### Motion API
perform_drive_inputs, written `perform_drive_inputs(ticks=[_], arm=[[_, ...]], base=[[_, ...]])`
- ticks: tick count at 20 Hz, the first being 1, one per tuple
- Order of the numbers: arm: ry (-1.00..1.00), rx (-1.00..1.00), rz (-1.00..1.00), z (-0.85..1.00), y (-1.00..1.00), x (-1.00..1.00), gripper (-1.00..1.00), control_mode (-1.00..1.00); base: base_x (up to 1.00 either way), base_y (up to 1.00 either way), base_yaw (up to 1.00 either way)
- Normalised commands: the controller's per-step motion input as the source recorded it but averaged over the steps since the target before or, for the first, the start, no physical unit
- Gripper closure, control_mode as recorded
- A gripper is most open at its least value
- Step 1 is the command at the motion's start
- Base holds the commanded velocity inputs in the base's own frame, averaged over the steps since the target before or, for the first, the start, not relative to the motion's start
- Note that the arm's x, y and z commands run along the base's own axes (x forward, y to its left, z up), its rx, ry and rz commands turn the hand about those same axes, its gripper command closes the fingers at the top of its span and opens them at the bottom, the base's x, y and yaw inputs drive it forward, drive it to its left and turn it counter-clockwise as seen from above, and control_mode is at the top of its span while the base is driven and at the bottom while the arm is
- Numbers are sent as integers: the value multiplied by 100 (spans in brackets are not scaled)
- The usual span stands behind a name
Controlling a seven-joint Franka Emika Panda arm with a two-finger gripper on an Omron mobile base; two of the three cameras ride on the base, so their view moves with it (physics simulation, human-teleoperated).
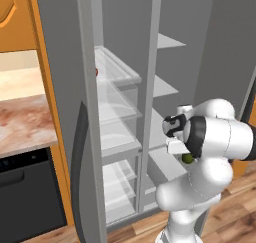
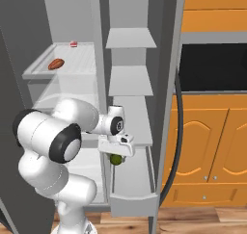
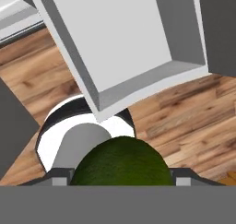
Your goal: Take the sweet potato and lime from the fridge shelf and place them in the freezer drawer to begin freezing them.
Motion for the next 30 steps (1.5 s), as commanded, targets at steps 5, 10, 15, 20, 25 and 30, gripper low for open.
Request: perform_drive_inputs(ticks=[5,10,15,20,25,30], arm=[[0,1,-3,-39,-6,11,100,-100],[-7,0,0,-35,-2,19,100,-100],[-6,0,0,-34,0,27,100,-100],[0,0,0,-23,-13,23,100,-100],[0,0,-3,-51,-25,10,100,-100],[0,0,-8,-37,0,30,100,-100]], base=[[0,0,0],[0,0,0],[0,0,0],[0,0,0],[0,0,0],[0,0,0]])
